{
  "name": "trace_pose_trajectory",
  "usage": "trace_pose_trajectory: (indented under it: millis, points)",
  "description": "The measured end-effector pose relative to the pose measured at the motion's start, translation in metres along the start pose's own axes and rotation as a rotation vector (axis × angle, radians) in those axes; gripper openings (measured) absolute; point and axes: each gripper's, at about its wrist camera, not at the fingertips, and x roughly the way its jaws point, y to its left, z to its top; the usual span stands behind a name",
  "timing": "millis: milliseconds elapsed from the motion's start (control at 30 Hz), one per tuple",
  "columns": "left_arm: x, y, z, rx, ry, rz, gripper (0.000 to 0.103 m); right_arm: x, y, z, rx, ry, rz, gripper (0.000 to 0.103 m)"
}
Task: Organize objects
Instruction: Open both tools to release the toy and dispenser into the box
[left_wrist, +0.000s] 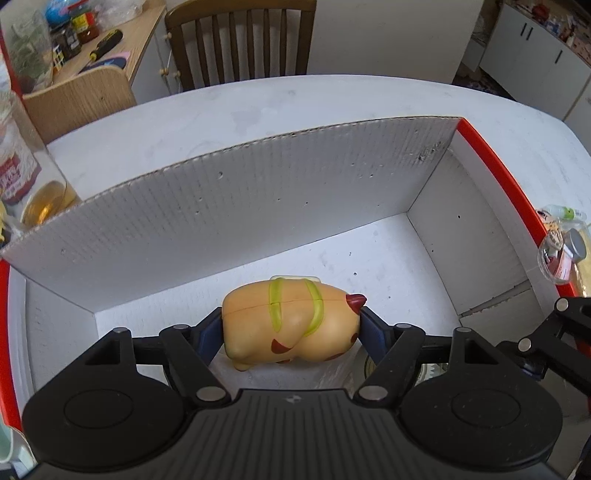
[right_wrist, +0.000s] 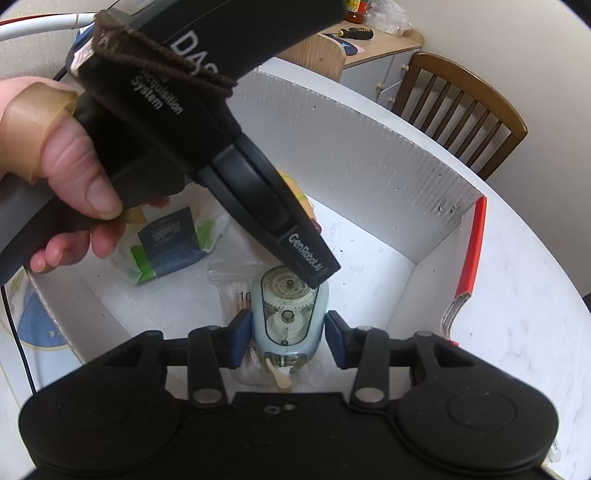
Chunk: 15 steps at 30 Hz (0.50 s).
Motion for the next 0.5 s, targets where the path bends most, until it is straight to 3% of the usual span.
trace_pose_trajectory:
  millis: [200, 500]
  points:
    - [-0.007, 0.001, 0.000, -0.011, -0.027, -0.006, 0.081, -0.009, -0.001, -0.002, -0.001, -0.035, 0.009, 0.052]
    - [-0.031, -0.002, -0.002, -0.007, -0.078, 0.004, 0.081, -0.032, -0.013, -0.003, 0.045, -0.077, 0.026, 0.054]
